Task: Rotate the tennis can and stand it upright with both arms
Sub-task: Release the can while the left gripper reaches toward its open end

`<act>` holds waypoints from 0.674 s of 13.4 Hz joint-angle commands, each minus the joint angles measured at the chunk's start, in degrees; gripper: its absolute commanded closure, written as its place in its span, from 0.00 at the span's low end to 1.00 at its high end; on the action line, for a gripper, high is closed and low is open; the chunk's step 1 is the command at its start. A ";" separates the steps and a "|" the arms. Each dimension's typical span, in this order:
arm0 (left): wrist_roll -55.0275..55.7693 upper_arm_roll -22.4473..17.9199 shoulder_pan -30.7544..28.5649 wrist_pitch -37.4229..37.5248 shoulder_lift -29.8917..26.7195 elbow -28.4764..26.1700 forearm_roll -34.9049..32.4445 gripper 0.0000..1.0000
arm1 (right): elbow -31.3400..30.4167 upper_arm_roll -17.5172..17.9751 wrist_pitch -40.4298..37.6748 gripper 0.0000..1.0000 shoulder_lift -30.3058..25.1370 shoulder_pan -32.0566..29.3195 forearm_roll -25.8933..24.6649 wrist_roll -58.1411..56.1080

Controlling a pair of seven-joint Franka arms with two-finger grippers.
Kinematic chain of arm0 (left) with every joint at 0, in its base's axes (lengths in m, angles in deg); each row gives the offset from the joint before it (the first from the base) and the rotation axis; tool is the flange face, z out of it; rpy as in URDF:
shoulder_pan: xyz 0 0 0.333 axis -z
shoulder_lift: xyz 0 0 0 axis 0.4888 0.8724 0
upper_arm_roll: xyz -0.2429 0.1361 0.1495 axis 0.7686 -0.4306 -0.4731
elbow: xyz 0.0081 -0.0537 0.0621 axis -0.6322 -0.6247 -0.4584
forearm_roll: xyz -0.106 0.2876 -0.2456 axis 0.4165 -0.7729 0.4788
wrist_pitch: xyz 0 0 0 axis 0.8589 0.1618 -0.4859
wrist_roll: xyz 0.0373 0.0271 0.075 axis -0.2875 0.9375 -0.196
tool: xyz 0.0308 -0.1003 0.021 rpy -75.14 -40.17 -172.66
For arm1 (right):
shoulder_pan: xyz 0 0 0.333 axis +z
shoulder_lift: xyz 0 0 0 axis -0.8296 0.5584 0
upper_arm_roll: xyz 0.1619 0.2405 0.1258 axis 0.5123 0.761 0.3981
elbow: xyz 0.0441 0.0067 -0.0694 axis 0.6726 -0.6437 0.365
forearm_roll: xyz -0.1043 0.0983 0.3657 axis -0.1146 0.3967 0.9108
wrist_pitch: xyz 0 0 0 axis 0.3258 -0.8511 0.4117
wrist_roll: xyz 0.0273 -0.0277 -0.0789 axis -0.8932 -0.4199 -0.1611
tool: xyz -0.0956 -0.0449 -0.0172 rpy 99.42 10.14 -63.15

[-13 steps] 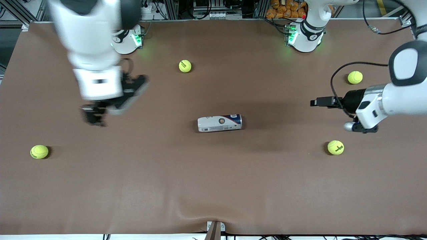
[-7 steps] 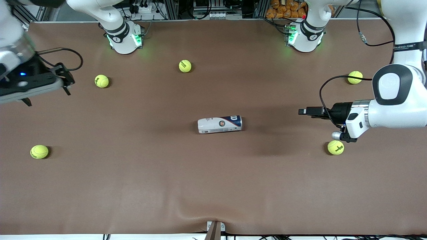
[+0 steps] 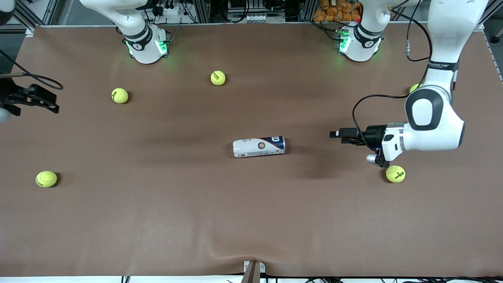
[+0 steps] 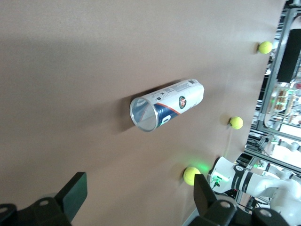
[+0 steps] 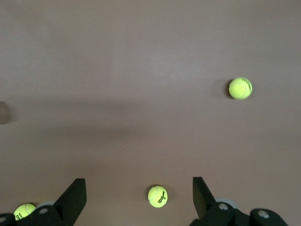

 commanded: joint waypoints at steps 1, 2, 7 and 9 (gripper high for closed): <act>-6.79 1.57 -0.11 -3.80 1.07 -3.65 6.27 0.00 | -13.30 1.38 6.23 0.00 -9.19 -1.34 1.55 1.91; -8.99 2.27 -0.02 -4.25 1.86 -4.36 9.52 0.00 | -15.86 1.38 8.08 0.00 -11.30 -1.34 1.81 2.43; -14.01 5.79 0.51 -7.33 6.96 -4.63 18.32 0.00 | -14.92 1.55 7.48 0.00 -13.43 -1.17 2.08 2.88; -15.51 6.67 1.73 -8.03 8.98 -4.45 22.10 0.00 | -14.92 1.64 7.13 0.00 -13.52 -1.17 2.08 2.88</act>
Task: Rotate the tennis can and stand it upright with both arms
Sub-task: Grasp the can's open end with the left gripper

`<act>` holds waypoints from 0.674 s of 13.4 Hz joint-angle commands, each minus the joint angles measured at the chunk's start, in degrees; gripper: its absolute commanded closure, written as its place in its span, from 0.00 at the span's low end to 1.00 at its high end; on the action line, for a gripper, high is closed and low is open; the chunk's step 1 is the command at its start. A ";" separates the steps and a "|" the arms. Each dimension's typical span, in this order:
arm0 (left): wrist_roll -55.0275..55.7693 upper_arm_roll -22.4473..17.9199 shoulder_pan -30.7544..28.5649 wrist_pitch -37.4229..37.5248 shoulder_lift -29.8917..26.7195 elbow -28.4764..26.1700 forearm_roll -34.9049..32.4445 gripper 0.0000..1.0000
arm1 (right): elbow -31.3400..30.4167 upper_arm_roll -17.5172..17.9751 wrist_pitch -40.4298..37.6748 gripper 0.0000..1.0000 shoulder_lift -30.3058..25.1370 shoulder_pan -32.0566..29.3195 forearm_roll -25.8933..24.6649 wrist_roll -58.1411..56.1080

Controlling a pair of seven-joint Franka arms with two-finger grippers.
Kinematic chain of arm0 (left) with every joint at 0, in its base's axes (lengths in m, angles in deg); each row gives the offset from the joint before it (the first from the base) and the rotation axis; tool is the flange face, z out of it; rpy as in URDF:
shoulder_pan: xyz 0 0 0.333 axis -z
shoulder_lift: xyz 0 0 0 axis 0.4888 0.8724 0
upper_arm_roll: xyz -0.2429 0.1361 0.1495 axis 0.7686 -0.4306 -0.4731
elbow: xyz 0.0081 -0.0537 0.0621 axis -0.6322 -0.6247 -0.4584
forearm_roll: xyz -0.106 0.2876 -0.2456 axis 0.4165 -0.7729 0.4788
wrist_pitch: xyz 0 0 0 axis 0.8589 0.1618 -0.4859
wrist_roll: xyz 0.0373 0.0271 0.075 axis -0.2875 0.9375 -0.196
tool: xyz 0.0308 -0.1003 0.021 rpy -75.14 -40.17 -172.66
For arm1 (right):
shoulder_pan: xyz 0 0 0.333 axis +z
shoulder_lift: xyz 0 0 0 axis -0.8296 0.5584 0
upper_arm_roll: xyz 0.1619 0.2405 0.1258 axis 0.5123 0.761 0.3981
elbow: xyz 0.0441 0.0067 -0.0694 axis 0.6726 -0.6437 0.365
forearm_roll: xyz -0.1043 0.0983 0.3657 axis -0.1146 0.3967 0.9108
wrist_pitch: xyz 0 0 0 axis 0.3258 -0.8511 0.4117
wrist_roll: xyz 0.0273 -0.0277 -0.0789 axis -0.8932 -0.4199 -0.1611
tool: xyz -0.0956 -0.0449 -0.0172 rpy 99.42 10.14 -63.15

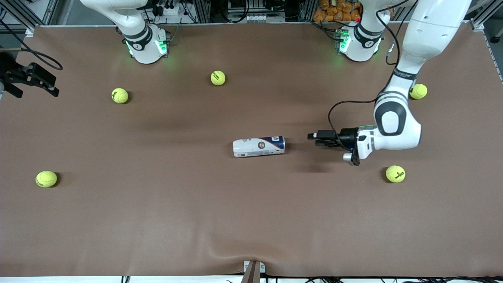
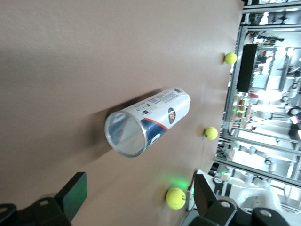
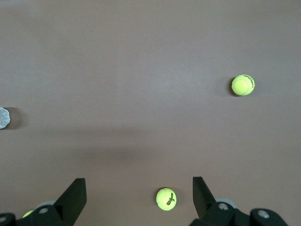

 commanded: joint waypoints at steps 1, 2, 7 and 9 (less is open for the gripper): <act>-3.97 0.77 1.92 -1.26 2.68 0.30 6.58 0.00 | -1.95 0.62 0.53 0.00 -1.48 -0.46 1.07 0.93; -5.82 0.77 2.97 -1.26 3.83 0.30 9.57 0.00 | -1.95 0.71 0.70 0.00 -1.48 -0.29 1.07 0.93; -6.72 0.77 7.64 -4.25 5.77 0.47 16.45 0.00 | -2.04 0.88 1.41 0.00 -0.95 0.15 1.07 0.93; -6.72 0.77 8.17 -4.87 6.12 0.65 17.07 0.02 | -2.04 0.88 1.41 0.00 -0.87 0.59 1.07 0.93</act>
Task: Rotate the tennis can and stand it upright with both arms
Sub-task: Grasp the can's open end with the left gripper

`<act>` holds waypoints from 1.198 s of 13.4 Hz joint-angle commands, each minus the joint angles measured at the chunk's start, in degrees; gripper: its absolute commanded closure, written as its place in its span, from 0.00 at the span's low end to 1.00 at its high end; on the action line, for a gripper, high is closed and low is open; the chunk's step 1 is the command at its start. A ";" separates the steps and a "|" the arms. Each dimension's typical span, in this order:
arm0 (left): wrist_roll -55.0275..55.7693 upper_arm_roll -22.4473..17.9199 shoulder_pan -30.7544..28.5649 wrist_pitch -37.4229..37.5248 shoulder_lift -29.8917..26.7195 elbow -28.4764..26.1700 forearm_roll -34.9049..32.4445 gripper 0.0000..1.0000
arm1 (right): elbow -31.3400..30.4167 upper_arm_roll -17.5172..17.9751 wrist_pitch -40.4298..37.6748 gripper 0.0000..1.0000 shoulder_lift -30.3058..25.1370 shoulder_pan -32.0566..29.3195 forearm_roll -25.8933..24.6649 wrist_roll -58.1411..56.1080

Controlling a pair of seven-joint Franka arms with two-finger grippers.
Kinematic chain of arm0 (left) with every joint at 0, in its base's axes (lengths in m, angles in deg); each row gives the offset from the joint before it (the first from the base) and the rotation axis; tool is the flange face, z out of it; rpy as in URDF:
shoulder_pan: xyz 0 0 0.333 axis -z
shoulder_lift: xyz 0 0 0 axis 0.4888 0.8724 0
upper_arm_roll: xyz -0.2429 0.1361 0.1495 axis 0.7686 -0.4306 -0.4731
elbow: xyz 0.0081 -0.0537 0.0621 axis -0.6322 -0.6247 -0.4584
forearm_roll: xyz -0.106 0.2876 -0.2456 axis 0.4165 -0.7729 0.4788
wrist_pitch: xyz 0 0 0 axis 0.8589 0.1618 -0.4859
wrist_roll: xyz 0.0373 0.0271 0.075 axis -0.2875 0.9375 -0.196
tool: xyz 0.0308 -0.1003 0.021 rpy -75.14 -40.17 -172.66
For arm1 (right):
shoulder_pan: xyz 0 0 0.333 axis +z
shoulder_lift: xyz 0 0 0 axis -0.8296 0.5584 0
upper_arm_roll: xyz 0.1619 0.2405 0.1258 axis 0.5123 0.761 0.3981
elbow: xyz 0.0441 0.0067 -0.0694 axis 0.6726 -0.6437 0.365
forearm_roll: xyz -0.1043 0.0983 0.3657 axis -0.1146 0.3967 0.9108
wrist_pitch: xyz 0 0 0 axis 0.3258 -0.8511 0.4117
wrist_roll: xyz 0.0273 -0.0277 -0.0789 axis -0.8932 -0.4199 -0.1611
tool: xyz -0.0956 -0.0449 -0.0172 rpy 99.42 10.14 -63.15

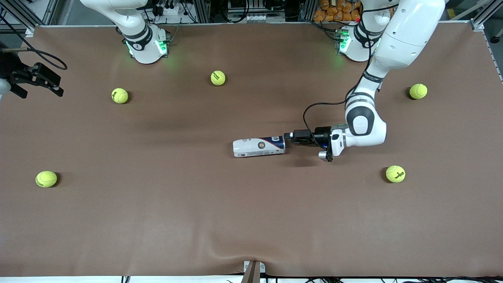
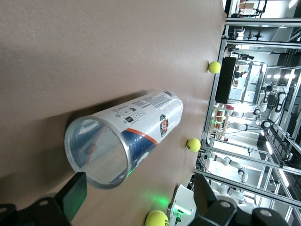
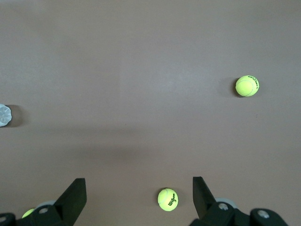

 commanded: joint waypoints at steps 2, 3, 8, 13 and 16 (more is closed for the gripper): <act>-0.89 0.02 1.50 -1.49 2.01 1.91 2.75 0.07 | -1.02 0.10 0.87 0.00 -0.75 0.84 0.96 0.92; -0.89 0.02 1.59 -1.75 2.62 2.78 2.75 0.11 | -1.11 0.10 0.87 0.00 -0.66 0.93 0.96 0.92; -0.19 0.02 1.59 -1.75 3.25 4.55 2.40 0.93 | -1.02 0.10 0.87 0.00 -0.66 1.55 0.96 0.92; 6.55 0.02 2.30 -1.58 1.23 6.03 -0.84 1.00 | -0.40 0.02 1.48 0.00 -0.49 1.46 0.96 0.92; 28.57 1.06 2.21 -1.14 -2.28 10.78 -14.26 1.00 | -0.31 0.02 2.19 0.00 -0.05 1.46 0.87 0.92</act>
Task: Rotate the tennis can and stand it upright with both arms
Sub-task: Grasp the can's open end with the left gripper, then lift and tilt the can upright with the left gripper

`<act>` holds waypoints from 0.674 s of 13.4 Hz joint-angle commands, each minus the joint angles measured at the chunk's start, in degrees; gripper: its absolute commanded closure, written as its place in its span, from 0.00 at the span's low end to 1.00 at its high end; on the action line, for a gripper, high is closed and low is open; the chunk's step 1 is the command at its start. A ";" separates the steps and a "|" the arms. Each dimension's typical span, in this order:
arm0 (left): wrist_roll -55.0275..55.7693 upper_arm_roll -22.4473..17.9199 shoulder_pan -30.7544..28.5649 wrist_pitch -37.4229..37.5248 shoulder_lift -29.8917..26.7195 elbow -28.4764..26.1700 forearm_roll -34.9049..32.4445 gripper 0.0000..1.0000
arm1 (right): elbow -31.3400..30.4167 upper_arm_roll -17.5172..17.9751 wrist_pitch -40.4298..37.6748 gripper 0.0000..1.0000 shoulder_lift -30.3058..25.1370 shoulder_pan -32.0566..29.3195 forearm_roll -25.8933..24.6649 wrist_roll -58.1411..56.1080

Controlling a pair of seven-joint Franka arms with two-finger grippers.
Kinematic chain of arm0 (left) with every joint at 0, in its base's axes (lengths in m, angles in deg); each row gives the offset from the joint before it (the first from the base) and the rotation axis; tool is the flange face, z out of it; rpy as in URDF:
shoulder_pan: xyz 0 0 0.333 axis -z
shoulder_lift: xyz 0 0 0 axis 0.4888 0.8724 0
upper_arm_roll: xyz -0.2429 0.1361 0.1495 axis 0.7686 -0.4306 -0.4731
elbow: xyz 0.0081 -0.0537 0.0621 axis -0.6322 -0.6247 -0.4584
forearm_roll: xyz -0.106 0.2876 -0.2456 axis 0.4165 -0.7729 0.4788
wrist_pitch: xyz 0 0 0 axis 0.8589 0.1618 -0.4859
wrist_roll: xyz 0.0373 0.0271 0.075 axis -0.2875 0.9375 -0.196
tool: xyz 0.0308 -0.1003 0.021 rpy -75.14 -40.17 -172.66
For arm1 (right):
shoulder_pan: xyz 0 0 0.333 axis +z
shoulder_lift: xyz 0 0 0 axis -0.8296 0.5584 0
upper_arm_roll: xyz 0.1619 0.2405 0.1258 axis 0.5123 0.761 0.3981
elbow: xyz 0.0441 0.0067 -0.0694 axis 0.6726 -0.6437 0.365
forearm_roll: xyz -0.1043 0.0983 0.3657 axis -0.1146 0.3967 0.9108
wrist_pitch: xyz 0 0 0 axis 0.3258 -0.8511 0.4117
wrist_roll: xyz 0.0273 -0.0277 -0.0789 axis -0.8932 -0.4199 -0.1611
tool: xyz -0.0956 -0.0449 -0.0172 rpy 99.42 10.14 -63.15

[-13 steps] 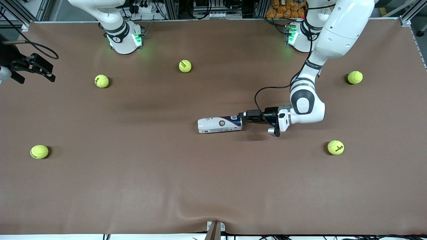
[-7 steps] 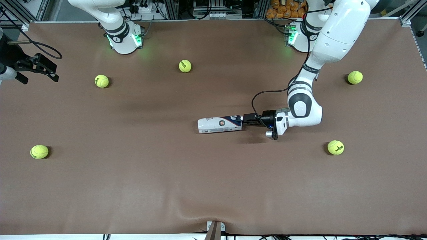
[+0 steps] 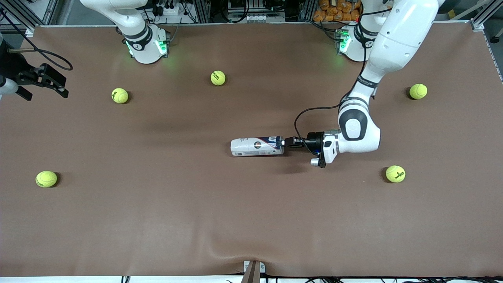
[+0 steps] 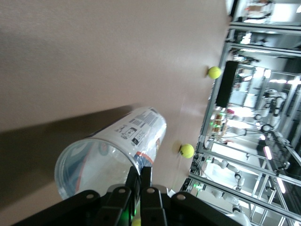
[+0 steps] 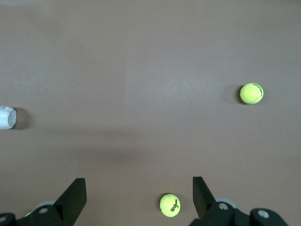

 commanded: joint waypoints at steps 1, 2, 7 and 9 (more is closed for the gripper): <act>16.98 1.52 0.62 -0.50 -4.64 2.77 -9.43 1.00 | -0.11 -0.27 0.80 0.00 -0.07 0.30 0.81 0.91; 20.69 2.05 0.62 -0.50 -5.53 3.56 -11.19 1.00 | -0.11 -0.27 0.89 0.00 -0.07 0.30 0.89 0.91; 46.75 2.93 4.12 -0.41 -12.64 8.73 -30.48 1.00 | -0.11 -0.27 1.06 0.00 -0.16 0.30 0.89 0.91; 60.13 2.94 7.81 0.90 -13.01 13.65 -43.14 1.00 | -0.11 -0.27 0.97 0.00 -0.16 0.30 0.89 0.91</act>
